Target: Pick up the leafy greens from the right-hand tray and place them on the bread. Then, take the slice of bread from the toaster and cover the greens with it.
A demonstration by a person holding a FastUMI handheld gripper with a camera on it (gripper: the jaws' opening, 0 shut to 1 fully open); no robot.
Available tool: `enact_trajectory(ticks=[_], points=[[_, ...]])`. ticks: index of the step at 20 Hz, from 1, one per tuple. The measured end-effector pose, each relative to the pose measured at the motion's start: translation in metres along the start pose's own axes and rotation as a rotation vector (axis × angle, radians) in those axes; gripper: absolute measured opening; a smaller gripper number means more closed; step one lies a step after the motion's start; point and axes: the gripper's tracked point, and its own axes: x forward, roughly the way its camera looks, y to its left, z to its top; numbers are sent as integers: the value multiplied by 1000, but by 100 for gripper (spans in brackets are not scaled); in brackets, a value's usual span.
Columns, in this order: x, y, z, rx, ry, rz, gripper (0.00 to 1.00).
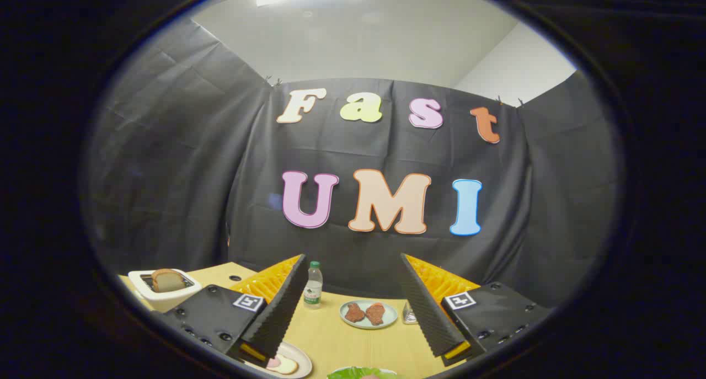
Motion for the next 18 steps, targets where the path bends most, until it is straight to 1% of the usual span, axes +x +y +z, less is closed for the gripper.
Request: enact_trajectory(ticks=[14,18], points=[[6,-19,-7,-5,19,12,100],[5,-23,-11,-8,35,38,100]])
